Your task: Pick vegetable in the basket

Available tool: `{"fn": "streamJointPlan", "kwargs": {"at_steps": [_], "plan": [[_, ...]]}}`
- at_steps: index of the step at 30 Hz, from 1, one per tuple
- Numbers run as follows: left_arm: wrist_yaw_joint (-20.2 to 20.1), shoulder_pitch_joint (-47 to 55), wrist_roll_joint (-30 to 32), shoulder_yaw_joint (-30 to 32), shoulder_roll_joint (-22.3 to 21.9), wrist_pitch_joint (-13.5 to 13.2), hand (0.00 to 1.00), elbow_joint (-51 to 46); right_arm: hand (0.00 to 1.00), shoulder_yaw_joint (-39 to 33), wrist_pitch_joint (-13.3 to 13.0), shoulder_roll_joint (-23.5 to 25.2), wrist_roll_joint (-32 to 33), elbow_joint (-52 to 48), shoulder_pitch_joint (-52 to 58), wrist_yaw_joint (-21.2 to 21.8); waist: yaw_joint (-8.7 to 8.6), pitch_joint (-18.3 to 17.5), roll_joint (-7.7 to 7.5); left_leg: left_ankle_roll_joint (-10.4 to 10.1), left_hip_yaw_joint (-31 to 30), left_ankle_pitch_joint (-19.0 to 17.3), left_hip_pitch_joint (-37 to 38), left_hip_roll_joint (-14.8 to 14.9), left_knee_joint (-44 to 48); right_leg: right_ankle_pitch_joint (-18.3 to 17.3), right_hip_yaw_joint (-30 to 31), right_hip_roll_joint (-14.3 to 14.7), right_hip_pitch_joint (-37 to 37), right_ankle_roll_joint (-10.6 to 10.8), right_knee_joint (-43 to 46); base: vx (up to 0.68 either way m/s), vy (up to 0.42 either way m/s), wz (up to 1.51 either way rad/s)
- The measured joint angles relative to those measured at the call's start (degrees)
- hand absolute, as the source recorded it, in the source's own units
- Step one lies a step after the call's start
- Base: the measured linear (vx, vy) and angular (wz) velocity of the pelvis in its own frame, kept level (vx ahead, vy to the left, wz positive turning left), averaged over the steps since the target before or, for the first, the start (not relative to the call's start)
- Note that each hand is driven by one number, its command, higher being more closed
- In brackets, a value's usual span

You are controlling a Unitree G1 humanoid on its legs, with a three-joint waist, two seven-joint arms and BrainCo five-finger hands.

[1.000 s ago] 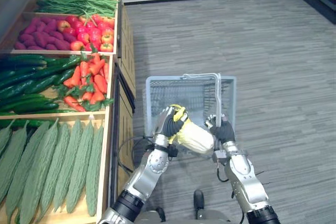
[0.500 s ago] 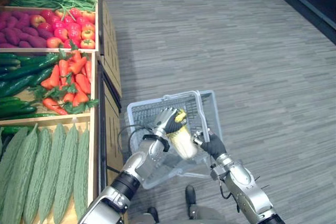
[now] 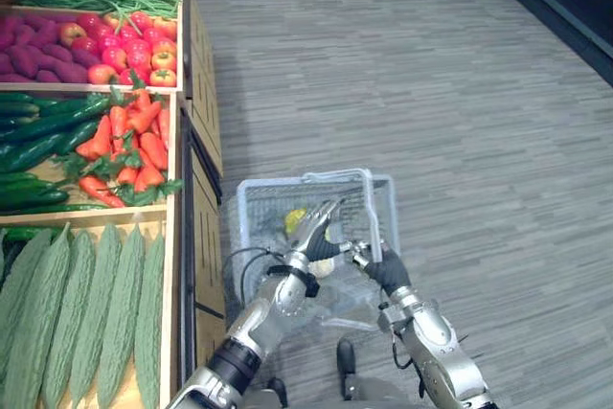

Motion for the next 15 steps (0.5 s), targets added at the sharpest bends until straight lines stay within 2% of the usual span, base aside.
{"fn": "streamJointPlan", "kwargs": {"at_steps": [6, 10, 15], "plan": [[-0.4, 4.4, -6.8, 2.8, -0.1, -1.4, 0.00, -5.9, 1.00, -3.9, 0.5, 0.7, -4.7, 0.0, 0.1, -2.8, 0.03, 0.0, 0.06, -0.1, -1.1, 0.6, -0.1, -0.3, -0.8, -0.4, -1.3, -0.2, 0.1, 0.5, 0.0, -0.03, -0.003, 0.08], [-0.3, 9.5, -11.2, 8.5, -2.1, -2.1, 0.00, -12.8, 1.00, -7.3, 0.6, 1.9, -5.8, 0.0, 0.3, -4.1, 0.43, -0.1, 0.34, -0.1, -2.1, 1.1, -0.2, -0.4, -0.9, -0.7, -2.6, -0.4, 0.3, 0.9, 0.0, -0.01, -0.006, 0.14], [0.0, 15.8, -19.8, 15.9, -3.2, -4.2, 0.00, -19.8, 1.00, -12.1, 0.6, 2.8, -8.5, 0.2, 2.5, -5.1, 1.74, -0.3, 0.72, 0.2, -3.5, 1.3, -0.1, -1.0, -1.9, -1.4, -3.6, -1.0, 1.2, 1.5, 0.0, -0.02, 0.019, 0.15]]}}
